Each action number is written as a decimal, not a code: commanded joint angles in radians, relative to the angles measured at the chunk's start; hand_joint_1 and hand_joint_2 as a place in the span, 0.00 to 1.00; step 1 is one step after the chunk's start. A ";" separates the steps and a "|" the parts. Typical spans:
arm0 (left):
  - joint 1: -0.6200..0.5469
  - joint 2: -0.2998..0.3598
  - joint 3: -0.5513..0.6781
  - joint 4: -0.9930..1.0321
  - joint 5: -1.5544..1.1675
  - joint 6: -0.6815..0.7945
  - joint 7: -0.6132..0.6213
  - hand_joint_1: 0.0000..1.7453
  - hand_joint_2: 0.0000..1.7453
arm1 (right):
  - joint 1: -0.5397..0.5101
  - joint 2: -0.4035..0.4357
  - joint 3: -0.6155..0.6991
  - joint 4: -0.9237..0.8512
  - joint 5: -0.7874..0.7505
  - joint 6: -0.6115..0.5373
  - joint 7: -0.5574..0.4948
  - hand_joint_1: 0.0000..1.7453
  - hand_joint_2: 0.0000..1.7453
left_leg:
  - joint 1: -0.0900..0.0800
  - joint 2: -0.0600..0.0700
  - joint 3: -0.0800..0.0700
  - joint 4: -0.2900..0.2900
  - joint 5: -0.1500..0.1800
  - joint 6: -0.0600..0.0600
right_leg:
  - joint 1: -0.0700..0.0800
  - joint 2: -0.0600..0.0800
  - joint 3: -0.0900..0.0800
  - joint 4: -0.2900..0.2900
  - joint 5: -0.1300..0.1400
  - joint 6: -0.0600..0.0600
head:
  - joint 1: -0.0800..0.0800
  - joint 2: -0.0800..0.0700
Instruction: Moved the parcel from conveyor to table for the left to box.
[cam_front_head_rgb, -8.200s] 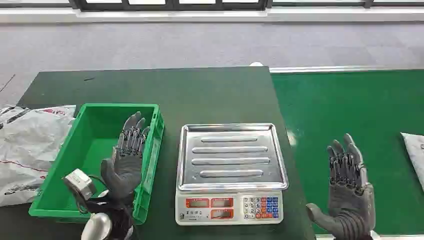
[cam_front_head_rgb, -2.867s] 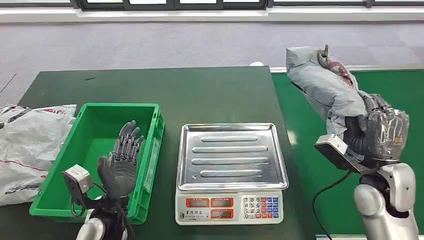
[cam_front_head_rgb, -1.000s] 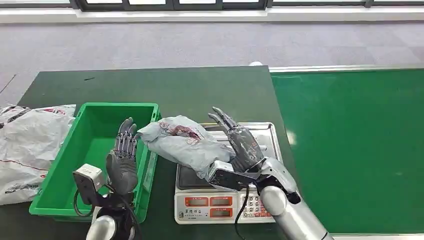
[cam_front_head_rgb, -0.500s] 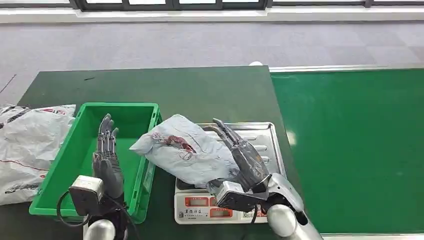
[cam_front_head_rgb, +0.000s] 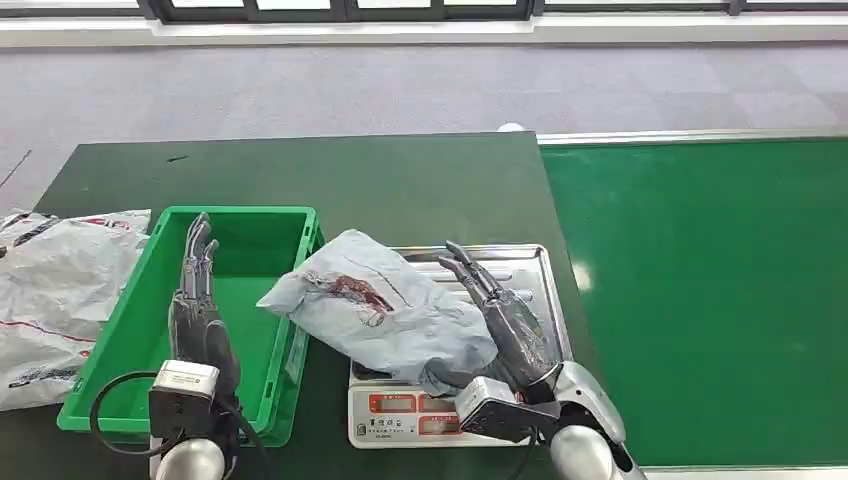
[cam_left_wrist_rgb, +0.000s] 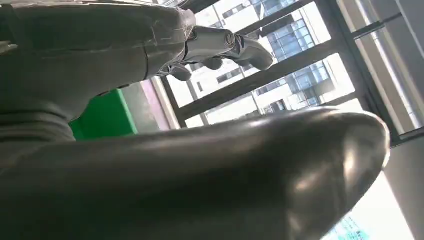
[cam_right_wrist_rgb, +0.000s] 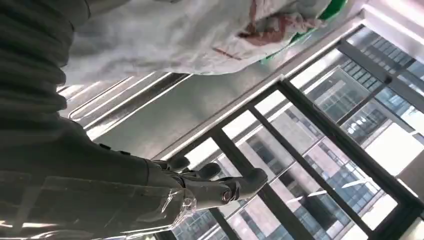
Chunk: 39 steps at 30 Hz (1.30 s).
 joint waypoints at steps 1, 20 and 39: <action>-0.053 0.042 -0.017 0.040 -0.150 0.041 0.031 0.00 0.00 | -0.005 -0.024 -0.049 0.005 -0.052 0.026 -0.017 0.00 1.00 | 0.000 -0.001 0.001 -0.002 0.001 0.000 | 0.000 -0.002 0.001 -0.002 0.001 0.001 | 0.000 0.000; -0.193 0.260 -0.192 0.193 -0.383 -0.209 0.155 0.00 1.00 | 0.116 -0.087 -0.154 -0.156 -0.165 0.063 -0.105 0.00 1.00 | -0.001 -0.004 0.001 -0.001 0.002 0.000 | 0.000 -0.004 0.002 -0.001 0.001 0.000 | 0.000 0.000; -0.502 0.459 -0.624 0.519 -0.537 -0.700 0.023 0.00 1.00 | 0.121 -0.097 -0.250 -0.140 -0.378 0.121 -0.200 0.00 1.00 | -0.001 0.000 0.003 -0.001 0.003 -0.001 | 0.000 -0.002 0.003 -0.002 0.002 -0.001 | 0.000 0.000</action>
